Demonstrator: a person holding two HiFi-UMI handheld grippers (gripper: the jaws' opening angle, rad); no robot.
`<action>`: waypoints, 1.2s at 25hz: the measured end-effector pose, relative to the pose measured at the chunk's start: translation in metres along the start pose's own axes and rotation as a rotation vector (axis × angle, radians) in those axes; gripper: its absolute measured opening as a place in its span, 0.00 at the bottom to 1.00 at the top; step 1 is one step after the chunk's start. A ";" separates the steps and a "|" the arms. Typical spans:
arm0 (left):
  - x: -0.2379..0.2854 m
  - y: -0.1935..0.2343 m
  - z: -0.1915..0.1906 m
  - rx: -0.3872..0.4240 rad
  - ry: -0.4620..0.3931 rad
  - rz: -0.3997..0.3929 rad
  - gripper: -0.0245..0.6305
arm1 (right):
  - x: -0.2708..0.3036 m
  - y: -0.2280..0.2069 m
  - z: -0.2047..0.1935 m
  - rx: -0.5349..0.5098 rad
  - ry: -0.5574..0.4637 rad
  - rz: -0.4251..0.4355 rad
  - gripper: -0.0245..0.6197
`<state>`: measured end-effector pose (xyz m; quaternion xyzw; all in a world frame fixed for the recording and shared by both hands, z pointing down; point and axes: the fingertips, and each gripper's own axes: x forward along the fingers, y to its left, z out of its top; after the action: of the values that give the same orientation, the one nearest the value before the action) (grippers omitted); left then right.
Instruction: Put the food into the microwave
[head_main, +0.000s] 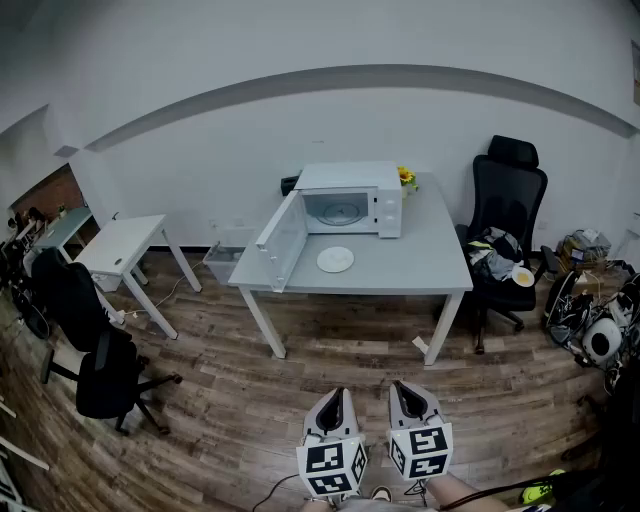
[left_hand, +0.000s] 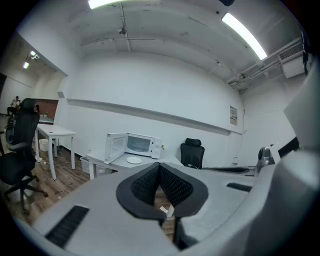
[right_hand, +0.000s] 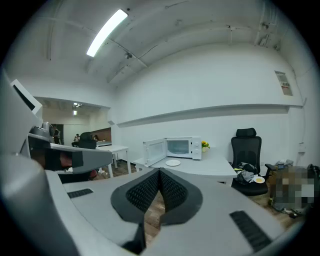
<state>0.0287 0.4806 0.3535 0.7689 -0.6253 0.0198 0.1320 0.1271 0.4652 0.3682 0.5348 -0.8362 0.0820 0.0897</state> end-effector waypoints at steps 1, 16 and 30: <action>0.001 0.001 0.000 -0.001 0.001 0.002 0.04 | 0.001 0.001 0.000 0.000 0.001 0.001 0.06; 0.012 0.021 0.006 0.009 -0.003 0.019 0.04 | 0.019 0.002 0.004 0.043 -0.019 -0.019 0.06; 0.030 0.063 0.013 0.025 0.000 -0.013 0.04 | 0.050 0.020 0.004 0.063 -0.012 -0.076 0.06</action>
<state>-0.0279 0.4377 0.3581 0.7745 -0.6201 0.0269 0.1224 0.0881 0.4285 0.3751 0.5692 -0.8128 0.1018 0.0707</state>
